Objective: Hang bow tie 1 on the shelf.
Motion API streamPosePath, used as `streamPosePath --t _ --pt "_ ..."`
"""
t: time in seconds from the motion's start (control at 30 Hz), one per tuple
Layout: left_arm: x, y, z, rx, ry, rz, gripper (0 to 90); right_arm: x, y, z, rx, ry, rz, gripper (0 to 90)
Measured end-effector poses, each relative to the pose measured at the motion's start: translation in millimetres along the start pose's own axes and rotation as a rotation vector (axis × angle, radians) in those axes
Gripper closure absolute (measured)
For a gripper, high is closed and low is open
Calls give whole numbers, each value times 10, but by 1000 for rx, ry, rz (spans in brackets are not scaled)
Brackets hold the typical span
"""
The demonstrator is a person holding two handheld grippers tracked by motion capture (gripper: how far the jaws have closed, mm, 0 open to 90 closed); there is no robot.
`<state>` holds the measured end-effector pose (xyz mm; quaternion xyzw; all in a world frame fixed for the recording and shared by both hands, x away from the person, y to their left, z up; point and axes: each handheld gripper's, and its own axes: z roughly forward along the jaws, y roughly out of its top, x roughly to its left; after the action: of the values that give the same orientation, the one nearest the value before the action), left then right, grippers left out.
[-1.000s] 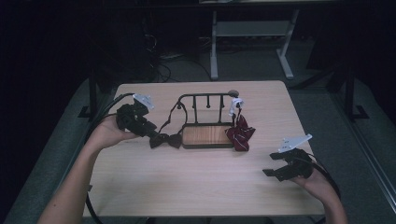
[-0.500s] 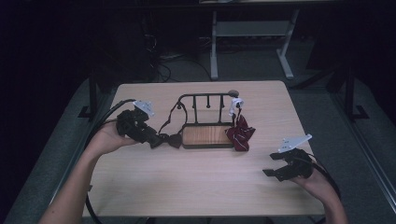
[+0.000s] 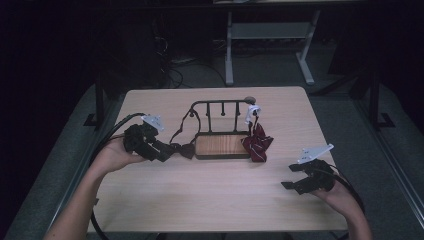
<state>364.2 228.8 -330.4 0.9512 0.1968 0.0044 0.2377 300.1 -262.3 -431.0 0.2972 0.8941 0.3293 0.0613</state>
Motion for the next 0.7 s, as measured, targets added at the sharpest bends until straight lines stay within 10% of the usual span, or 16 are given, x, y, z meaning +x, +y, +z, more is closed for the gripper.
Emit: streamPosePath --t 0.7 --pt "-145 -195 195 -4 4 -23 399 3 -2 1 4 2 9 278"
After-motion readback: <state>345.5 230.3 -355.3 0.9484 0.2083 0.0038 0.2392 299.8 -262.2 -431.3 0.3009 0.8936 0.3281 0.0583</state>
